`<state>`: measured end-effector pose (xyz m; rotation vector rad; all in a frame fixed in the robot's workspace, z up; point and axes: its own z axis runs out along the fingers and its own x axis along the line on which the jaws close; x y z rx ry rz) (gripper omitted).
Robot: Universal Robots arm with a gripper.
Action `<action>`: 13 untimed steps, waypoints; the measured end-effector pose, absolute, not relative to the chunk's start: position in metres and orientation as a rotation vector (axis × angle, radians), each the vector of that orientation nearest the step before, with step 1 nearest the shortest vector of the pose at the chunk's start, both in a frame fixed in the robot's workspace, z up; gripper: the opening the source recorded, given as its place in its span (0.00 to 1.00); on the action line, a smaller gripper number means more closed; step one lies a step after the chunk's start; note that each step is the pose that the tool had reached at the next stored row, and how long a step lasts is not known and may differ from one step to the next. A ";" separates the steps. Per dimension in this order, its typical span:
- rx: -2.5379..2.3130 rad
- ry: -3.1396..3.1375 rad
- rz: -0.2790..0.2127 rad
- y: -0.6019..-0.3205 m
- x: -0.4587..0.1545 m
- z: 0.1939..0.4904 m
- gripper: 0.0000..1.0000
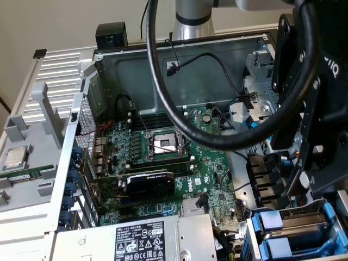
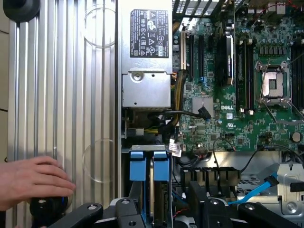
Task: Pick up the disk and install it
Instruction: 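Insert the disk into the insertion slot, then insert the first disk wire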
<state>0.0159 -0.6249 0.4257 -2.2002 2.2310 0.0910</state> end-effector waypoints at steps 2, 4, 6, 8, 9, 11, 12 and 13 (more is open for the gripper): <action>-2.200 2.231 0.091 -0.625 0.016 0.426 0.51; -2.200 2.231 0.091 -0.625 0.016 0.426 0.51; -2.200 2.231 0.091 -0.625 0.016 0.426 0.51; -2.199 2.232 0.090 -0.625 0.016 0.425 0.51; -2.197 2.231 0.088 -0.624 0.016 0.425 0.51; -2.185 2.222 0.074 -0.623 0.016 0.425 0.51; -2.178 2.216 0.071 -0.623 0.016 0.425 0.51; -2.169 2.209 0.065 -0.622 0.016 0.425 0.51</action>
